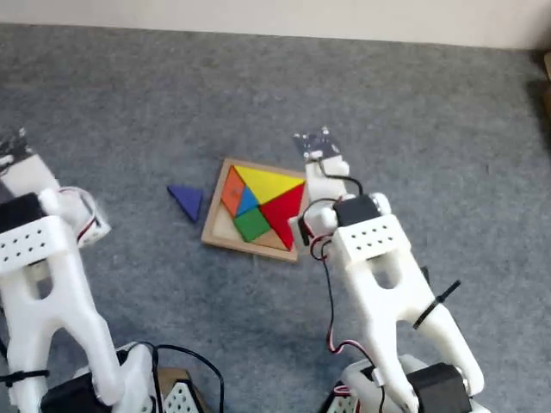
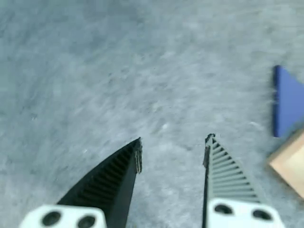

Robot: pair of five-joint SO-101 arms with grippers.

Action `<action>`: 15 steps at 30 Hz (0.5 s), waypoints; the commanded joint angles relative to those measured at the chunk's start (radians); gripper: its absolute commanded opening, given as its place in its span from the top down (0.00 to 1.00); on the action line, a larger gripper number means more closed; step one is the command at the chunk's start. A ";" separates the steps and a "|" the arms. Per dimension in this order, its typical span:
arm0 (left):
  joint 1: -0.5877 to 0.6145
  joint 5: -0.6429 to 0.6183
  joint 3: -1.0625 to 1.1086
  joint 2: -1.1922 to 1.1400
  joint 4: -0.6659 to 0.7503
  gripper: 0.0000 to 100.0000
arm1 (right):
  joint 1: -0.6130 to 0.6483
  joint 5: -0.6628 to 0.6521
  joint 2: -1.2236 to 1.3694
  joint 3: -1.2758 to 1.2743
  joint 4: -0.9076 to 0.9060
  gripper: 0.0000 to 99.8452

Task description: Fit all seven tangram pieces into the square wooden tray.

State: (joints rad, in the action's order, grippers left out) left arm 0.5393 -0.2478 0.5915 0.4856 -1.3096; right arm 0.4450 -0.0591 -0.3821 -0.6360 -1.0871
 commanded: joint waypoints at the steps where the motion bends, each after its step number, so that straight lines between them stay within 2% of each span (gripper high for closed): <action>1: -0.024 -0.002 -0.085 0.027 0.005 0.78 | 0.007 0.005 -0.044 0.019 -0.004 0.99; 9: 0.260 -0.005 -0.053 0.027 -0.009 0.78 | 0.216 0.009 0.136 0.312 0.007 0.99; 12: 0.329 -0.003 -0.013 0.027 -0.005 0.78 | 0.286 0.011 0.294 0.473 0.001 0.99; 15: 0.371 -0.003 0.019 0.027 -0.003 0.78 | 0.351 0.011 0.460 0.651 -0.035 0.94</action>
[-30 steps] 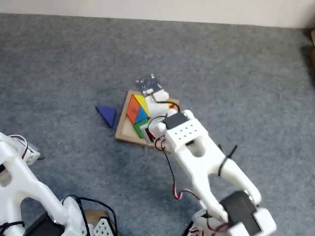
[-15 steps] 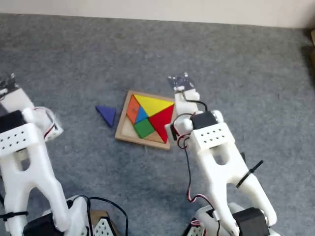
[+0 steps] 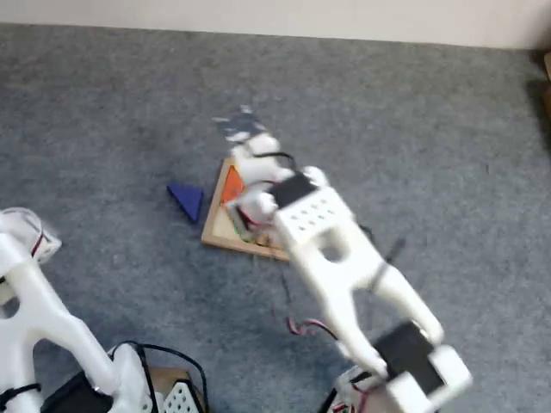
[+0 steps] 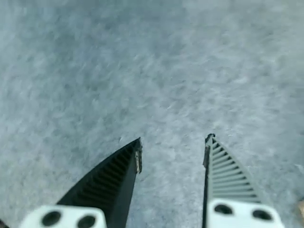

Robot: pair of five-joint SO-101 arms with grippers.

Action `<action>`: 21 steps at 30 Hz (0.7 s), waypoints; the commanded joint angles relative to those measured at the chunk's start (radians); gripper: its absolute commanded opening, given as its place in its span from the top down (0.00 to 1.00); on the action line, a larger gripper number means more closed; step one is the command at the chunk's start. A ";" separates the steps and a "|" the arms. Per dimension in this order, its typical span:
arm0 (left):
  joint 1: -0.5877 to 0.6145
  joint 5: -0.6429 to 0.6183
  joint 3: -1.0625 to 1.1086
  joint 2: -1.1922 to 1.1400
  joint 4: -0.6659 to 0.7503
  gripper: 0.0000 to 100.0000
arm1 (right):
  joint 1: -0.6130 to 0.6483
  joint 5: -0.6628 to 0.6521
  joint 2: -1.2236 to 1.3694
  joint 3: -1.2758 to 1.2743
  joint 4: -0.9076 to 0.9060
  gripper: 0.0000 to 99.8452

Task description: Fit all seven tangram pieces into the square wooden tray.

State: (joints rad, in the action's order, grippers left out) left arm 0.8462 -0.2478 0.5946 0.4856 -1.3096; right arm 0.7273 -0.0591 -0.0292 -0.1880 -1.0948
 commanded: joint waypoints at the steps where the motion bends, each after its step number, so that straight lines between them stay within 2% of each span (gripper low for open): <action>1: 0.073 -0.003 0.022 0.027 -0.003 0.78 | 0.087 0.011 0.162 0.271 -0.041 0.91; 8: 0.116 -0.006 0.025 0.022 -0.006 0.78 | 0.137 0.011 0.521 0.746 -0.122 0.80; 16: 0.113 -0.006 0.056 0.024 -0.002 0.78 | 0.124 0.005 0.889 1.254 -0.282 0.79; 21: 0.114 -0.006 0.058 0.025 -0.002 0.78 | 0.122 0.005 1.061 1.477 -0.337 0.79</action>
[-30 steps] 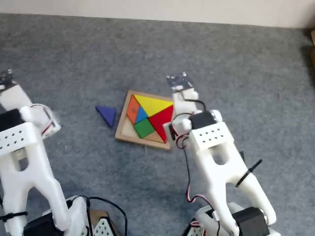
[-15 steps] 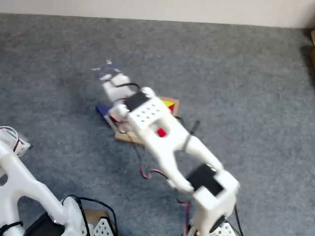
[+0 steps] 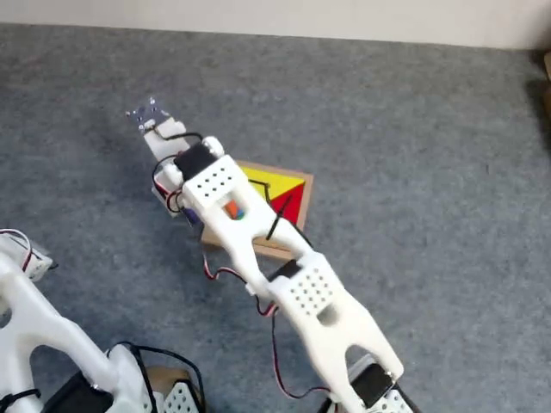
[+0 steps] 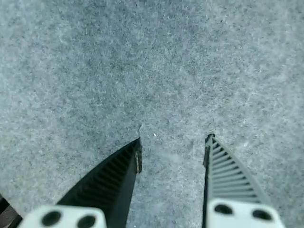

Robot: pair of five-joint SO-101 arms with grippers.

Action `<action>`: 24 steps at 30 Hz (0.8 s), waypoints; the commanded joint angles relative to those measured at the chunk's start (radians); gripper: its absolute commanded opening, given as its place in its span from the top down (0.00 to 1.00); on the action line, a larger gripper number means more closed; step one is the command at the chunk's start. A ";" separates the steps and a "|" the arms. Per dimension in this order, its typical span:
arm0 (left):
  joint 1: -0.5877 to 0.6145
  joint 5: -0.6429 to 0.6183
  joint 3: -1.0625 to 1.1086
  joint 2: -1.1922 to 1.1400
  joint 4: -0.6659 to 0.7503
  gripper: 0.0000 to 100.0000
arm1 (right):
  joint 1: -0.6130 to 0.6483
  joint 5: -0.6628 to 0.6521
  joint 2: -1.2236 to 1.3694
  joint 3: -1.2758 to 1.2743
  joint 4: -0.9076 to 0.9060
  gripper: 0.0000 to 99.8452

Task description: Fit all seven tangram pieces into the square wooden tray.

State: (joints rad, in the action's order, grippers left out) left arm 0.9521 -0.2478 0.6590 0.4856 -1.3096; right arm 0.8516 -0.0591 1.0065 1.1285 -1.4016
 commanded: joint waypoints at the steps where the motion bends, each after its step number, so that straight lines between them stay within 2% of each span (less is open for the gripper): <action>1: 0.008 -0.005 -0.007 0.024 -0.002 0.78 | -0.005 0.005 0.050 0.191 -0.035 0.79; 6: 0.008 -0.003 -0.005 0.019 -0.002 0.78 | -0.016 0.008 0.127 0.274 -0.038 0.79; 24: 0.010 0.000 0.061 0.025 0.063 0.78 | -0.050 0.011 0.166 0.269 -0.038 0.79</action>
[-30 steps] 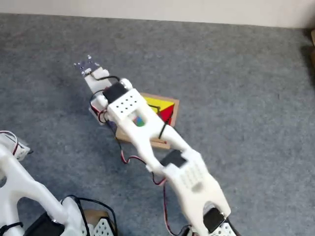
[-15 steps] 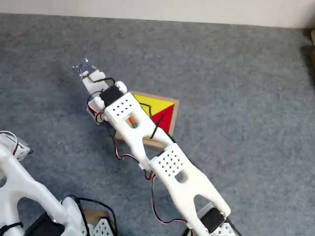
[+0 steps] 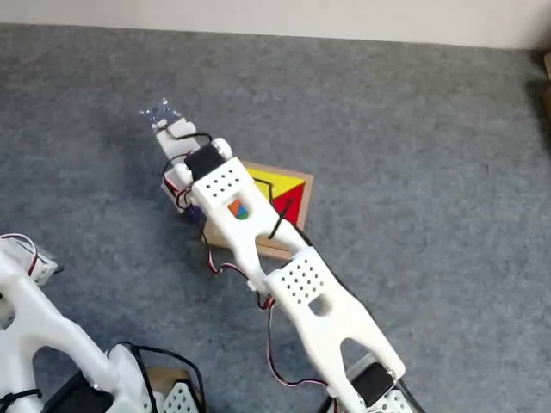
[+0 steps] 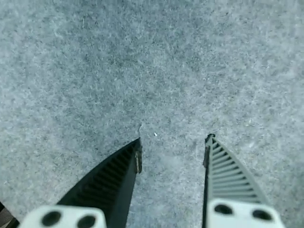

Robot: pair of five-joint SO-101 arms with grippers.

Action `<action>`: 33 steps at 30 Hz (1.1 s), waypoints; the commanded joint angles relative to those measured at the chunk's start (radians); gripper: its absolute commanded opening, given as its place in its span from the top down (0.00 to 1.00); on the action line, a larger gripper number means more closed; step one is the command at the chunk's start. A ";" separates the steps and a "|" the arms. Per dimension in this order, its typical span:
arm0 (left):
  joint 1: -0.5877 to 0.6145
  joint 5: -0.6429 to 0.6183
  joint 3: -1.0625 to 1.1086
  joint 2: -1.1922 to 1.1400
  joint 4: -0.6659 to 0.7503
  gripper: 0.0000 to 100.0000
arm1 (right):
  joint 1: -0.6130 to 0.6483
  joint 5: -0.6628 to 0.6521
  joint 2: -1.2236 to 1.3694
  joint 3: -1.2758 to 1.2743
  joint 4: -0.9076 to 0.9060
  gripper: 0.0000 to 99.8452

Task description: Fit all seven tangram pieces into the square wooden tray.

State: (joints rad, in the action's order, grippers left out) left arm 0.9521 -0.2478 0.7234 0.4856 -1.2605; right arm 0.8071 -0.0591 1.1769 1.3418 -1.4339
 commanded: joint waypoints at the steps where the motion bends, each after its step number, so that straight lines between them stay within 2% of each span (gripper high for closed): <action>1: 0.010 0.000 -0.004 0.025 0.014 0.78 | -0.001 0.009 0.010 0.058 -0.001 0.79; 17: 0.010 0.000 -0.005 0.027 0.014 0.78 | 0.113 0.003 0.068 0.059 -0.101 0.80; 24: 0.010 0.000 -0.005 0.027 0.014 0.78 | 0.107 0.003 0.064 0.065 -0.107 0.95; 33: 0.010 0.000 -0.004 0.027 0.014 0.78 | 0.082 0.002 0.028 0.127 -0.183 0.96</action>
State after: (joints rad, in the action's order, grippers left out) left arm 0.9521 -0.2478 0.7234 0.4856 -1.2574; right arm 0.8899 -0.0591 1.2566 1.4124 -1.5750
